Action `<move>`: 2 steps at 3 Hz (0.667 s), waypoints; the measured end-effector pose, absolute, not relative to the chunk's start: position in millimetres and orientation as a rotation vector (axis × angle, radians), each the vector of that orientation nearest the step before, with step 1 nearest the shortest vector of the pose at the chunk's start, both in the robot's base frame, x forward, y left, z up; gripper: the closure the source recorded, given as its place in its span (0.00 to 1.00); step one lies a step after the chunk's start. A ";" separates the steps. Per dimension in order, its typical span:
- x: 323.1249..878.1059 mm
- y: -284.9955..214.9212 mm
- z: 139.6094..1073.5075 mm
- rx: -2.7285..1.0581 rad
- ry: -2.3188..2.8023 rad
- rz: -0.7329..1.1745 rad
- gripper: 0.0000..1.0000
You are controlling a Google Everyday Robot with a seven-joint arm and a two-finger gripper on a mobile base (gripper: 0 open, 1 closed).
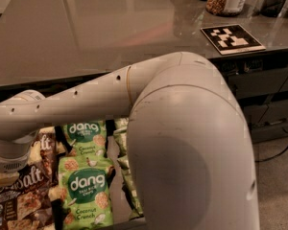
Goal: Pick brown chip bag from top drawer and place on counter
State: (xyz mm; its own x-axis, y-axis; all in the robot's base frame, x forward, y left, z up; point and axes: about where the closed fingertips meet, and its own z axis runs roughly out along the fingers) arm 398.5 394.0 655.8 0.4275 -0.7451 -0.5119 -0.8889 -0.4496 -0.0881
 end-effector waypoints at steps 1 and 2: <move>398.5 394.0 658.6 -2.341 1.400 0.580 1.00; 402.3 379.8 674.3 -2.276 1.355 0.605 1.00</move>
Offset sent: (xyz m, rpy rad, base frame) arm 0.0186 -0.0672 0.0796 0.3438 -0.0575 -0.0299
